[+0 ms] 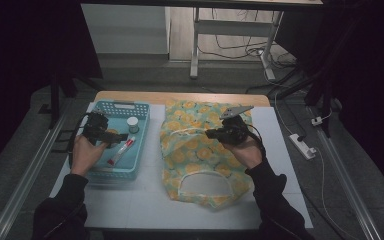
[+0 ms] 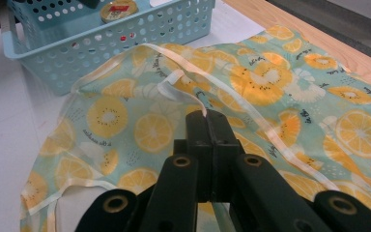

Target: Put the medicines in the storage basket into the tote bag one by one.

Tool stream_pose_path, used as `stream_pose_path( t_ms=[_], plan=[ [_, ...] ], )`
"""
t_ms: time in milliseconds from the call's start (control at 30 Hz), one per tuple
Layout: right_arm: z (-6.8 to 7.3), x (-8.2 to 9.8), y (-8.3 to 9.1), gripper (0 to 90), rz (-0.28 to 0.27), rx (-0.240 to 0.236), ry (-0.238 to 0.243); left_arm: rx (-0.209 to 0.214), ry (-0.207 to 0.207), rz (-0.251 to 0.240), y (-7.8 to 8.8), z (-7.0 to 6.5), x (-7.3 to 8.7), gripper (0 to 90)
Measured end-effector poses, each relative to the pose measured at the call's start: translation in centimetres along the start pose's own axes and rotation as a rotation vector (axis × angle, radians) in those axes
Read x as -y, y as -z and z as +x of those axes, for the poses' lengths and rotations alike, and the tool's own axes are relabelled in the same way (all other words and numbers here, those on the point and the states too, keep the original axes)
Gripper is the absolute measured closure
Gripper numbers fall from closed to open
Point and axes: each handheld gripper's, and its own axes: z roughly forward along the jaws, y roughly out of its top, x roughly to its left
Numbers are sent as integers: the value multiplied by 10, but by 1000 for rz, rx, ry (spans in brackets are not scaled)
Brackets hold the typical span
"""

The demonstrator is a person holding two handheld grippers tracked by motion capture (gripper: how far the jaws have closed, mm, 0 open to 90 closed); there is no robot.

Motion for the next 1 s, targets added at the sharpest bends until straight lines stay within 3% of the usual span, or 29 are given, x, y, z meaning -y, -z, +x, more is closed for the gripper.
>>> stream_pose_path(
  t_ms=[300,500,933,1000],
  plan=[
    [0,0,-1,900,2,-2,2,-51,20,50,-18,21,-3,0],
    [0,0,-2,899,5,-4,2,-52,26,91,-30,30,-4,0],
    [1,0,-3,899,8,-10,5,-117,-56,190,-45,30,-10,0],
    [1,1,-3,899,8,-10,4,-104,-53,212,-47,30,-10,0]
  ],
)
